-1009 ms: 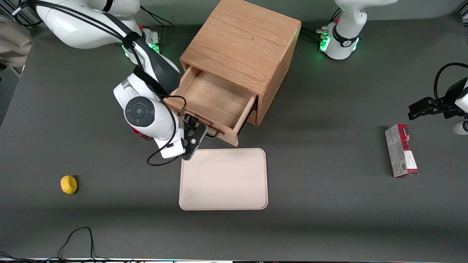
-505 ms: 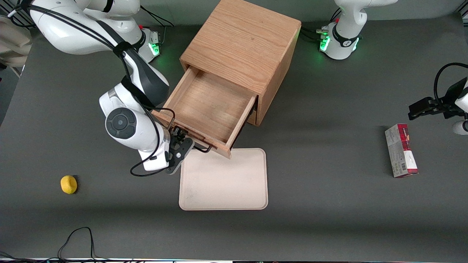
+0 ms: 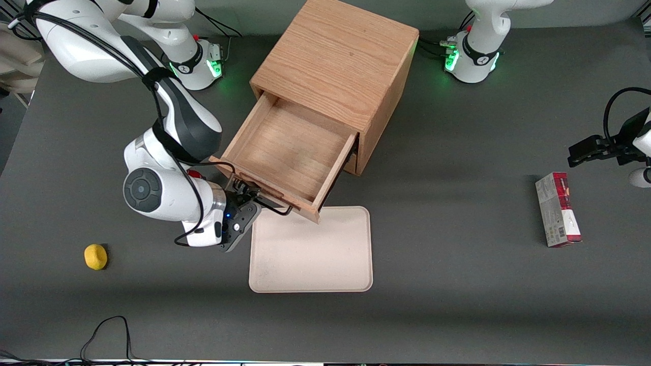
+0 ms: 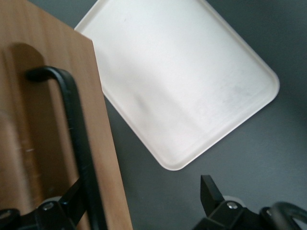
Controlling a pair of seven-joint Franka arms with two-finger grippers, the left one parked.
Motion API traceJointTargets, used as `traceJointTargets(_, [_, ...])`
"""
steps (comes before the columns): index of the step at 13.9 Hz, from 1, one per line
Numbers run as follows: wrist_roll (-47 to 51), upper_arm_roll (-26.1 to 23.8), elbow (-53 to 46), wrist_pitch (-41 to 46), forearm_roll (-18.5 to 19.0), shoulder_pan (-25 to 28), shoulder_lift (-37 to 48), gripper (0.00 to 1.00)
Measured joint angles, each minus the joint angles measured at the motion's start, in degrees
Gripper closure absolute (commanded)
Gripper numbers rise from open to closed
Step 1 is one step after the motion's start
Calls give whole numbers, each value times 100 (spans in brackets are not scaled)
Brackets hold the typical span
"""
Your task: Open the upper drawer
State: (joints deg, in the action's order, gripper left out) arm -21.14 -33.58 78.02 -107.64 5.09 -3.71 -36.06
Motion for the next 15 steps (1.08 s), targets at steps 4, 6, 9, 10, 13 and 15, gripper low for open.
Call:
traceJointTargets(4, [0,143,-532,164,-54,-26,228,0])
traceJointTargets(6, [101,257,-557,461,-236,-13,380,0])
traceJointTargets(9, [318,965,-549,982,-672,5,878,0])
traceJointTargets(10, [464,1239,-509,1179,-724,-2,1096,0])
traceJointTargets(13, [1542,1835,78,1461,-765,-25,1894,0])
traceJointTargets(15, [2203,2051,796,1467,-766,-10,2522,0])
